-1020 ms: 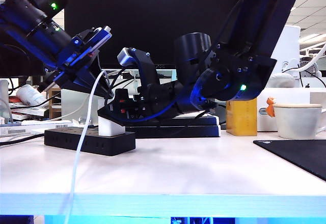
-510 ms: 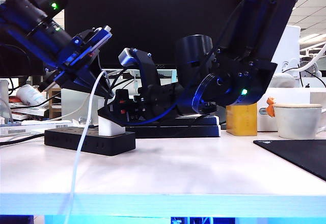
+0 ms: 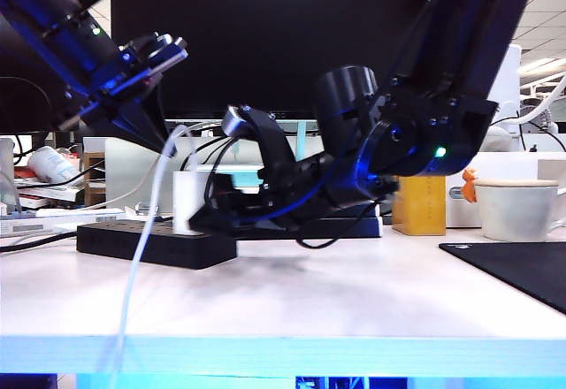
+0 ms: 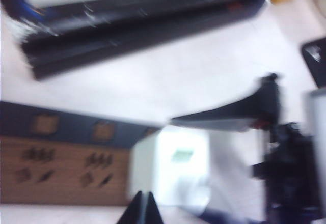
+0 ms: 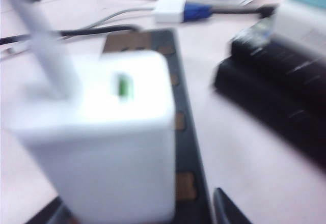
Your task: Plug the white charger into the left socket.
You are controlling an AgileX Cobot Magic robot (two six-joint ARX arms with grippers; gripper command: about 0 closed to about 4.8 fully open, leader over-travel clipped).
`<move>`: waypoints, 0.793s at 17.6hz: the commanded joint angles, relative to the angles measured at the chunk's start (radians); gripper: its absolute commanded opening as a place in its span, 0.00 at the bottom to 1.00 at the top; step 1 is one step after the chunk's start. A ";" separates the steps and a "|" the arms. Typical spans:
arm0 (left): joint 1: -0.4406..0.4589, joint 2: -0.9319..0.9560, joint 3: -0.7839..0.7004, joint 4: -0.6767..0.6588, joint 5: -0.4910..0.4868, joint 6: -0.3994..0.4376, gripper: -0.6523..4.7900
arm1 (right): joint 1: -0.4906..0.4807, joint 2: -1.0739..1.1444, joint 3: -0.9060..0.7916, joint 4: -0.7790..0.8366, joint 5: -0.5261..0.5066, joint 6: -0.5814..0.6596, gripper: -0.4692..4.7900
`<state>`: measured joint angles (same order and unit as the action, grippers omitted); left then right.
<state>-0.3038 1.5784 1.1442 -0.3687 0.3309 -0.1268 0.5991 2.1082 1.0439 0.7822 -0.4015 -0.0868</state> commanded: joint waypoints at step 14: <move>0.001 -0.451 0.017 0.051 -0.187 0.043 0.11 | -0.035 -0.682 0.006 -0.188 0.135 0.078 0.09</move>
<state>-0.3035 1.1732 1.1561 -0.3111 0.1390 -0.0822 0.5625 1.4757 1.0447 0.6426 -0.3119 -0.0151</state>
